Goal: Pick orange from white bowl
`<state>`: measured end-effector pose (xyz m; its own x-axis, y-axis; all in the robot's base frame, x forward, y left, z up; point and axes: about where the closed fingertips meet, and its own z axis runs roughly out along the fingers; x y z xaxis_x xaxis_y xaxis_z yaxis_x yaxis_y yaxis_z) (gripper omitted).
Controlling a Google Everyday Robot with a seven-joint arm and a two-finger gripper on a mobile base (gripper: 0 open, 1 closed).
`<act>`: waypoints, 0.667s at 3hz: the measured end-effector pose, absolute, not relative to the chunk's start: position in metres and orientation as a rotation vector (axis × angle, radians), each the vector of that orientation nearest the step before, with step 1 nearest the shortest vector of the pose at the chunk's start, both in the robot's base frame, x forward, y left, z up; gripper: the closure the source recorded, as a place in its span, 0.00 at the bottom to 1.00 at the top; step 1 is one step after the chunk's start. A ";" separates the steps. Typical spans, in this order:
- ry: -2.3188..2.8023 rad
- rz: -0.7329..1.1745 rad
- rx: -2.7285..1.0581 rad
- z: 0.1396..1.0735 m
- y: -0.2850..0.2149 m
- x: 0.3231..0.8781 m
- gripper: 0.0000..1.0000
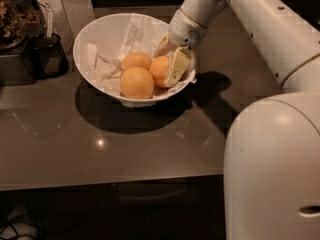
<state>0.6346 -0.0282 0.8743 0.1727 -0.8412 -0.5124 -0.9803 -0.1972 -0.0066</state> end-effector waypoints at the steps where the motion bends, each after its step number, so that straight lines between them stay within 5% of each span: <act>1: 1.697 0.604 -2.101 0.878 -0.019 0.638 0.25; 2: 1.688 0.617 -2.096 0.877 -0.014 0.639 0.28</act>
Offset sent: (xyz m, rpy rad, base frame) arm -0.0109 0.0046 0.0064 0.0305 0.0534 0.0490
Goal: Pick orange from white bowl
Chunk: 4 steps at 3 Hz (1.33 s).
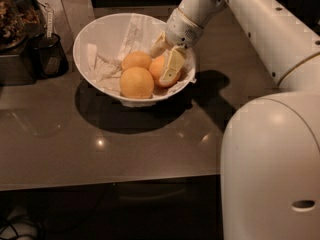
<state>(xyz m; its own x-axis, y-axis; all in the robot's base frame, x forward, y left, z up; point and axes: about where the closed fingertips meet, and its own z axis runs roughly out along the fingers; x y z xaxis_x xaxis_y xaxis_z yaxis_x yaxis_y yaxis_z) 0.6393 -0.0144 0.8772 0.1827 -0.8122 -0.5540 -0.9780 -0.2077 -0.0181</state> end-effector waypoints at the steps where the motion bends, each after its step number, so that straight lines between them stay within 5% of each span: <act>1: 1.689 0.617 -2.096 0.877 -0.014 0.639 0.44; 2: 1.716 0.649 -2.099 0.866 -0.016 0.636 0.43; 4: 1.730 0.669 -2.107 0.861 -0.017 0.634 0.77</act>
Offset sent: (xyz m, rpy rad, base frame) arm -0.0257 -0.0190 -0.0194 -0.0525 0.1229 0.0243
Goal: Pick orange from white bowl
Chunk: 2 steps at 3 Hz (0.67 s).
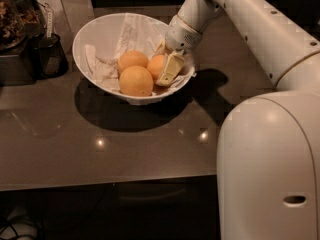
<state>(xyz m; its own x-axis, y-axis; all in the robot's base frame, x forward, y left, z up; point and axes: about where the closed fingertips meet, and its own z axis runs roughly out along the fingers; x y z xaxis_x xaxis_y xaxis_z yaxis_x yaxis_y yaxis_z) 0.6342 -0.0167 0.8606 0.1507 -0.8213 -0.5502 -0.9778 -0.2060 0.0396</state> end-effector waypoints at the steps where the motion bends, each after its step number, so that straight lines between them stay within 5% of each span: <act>1: 1.725 0.659 -2.103 0.864 -0.018 0.632 0.99; 2: 1.626 0.648 -2.017 0.900 -0.026 0.623 1.00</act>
Offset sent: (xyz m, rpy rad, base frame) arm -0.0334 -0.0275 0.0679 0.1676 -0.1011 -0.0096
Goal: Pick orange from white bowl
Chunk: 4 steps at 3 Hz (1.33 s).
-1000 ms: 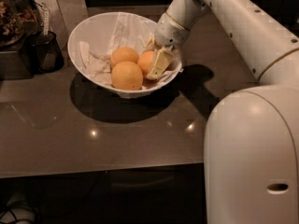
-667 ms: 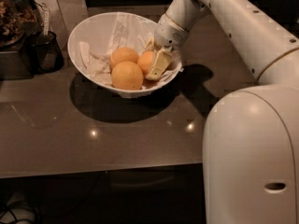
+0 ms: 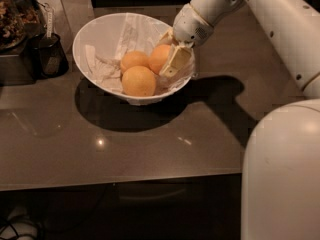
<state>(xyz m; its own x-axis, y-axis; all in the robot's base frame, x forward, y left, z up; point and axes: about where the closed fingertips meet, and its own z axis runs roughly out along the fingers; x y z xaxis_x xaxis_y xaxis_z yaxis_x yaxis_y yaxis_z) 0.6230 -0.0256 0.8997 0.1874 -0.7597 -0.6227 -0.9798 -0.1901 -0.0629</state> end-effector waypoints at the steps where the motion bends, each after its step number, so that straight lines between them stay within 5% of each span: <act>1: 1.483 0.666 -1.916 0.939 -0.035 0.613 1.00; 4: 1.370 0.612 -1.690 1.011 -0.096 0.544 1.00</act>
Offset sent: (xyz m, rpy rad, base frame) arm -0.0574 -0.0476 0.1357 0.3154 -0.2562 0.0320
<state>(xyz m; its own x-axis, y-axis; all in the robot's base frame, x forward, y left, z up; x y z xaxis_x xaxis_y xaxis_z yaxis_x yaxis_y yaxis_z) 0.5443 -0.0956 1.0113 0.2784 -0.5325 -0.7993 -0.9507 -0.0345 -0.3081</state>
